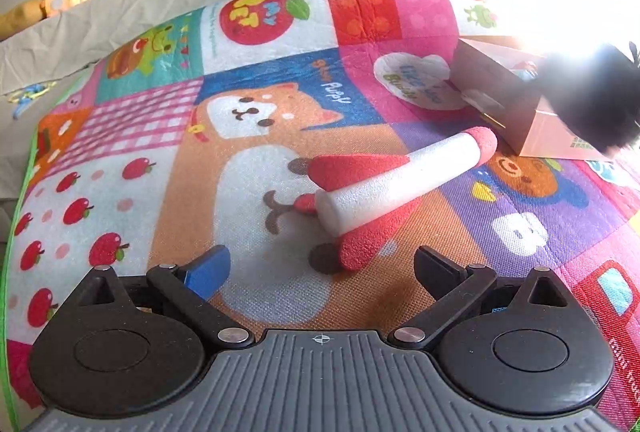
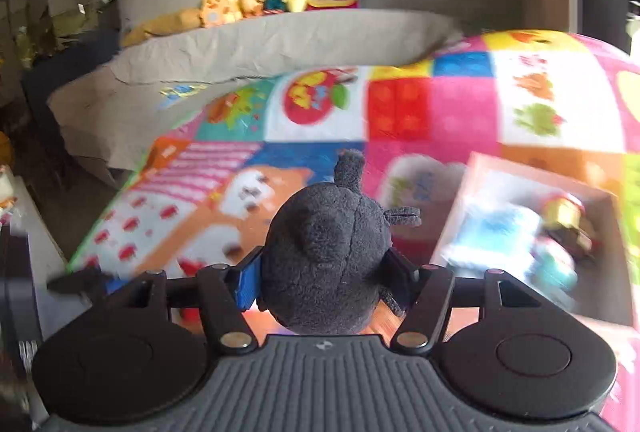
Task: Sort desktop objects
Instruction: 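Grasp the black plush cat on the mat with the right tool, then lift the black plush cat with the right tool while the left tool grasps the white foam rocket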
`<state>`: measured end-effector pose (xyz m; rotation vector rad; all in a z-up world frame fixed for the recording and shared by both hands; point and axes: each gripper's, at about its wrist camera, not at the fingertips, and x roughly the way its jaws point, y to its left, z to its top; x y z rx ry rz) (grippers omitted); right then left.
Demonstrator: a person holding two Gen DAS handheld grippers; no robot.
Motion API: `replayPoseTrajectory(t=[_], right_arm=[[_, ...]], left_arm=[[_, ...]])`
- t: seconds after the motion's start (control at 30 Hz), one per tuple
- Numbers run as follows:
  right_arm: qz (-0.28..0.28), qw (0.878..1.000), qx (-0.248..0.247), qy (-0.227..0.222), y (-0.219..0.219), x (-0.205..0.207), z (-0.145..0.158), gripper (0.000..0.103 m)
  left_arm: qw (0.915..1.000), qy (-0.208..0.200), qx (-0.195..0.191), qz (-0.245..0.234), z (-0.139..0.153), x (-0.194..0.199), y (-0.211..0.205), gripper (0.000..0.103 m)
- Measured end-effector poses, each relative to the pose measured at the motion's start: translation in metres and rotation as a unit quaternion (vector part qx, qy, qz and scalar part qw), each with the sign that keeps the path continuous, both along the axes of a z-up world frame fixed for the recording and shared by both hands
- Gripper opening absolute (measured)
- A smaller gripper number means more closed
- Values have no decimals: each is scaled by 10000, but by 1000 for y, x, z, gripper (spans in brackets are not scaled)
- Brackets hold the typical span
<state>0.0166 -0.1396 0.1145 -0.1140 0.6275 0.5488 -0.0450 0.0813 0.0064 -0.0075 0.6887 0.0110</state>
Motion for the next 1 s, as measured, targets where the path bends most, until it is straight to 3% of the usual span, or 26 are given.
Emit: replayPoseTrajectory(t=[0.1, 0.3, 0.37, 0.47, 0.6, 0.67, 0.73, 0.83, 0.9, 1.0], right_arm=[[-394, 9986, -308, -151, -39, -31, -15, 63], [-1439, 9891, -120, 281, -97, -41, -62, 65], [-1628, 9866, -51, 109, -106, -44, -70, 74], [-1749, 9843, 80, -239, -111, -51, -75, 87], [-1875, 9803, 8, -612, -110, -56, -86, 93], [-1828, 9815, 87, -565, -112, -57, -87, 93], [-1876, 9800, 236, -625, -116, -58, -86, 98], [-1931, 9789, 400, -535, -121, -56, -87, 98], [-1959, 9784, 452, -478, -123, -55, -88, 100], [-1972, 9781, 468, -476, -123, -55, -89, 101]], left_arm=[[10000, 10, 51, -40, 0, 0, -2, 101], [9993, -155, 157, -298, 4, -2, -6, 101], [9979, -408, 177, -463, 10, -6, -7, 101], [9950, -397, 481, -785, 15, 1, -14, 99], [9935, -232, 653, -905, 12, 22, -19, 88], [9946, -115, 522, -887, 10, 33, -17, 83], [9955, -16, 353, -882, 7, 41, -15, 71], [9954, -85, 331, -894, 7, 44, -21, 63], [9945, -168, 451, -929, 9, 41, -28, 53], [9927, -355, 875, -745, 13, 38, -36, 52]])
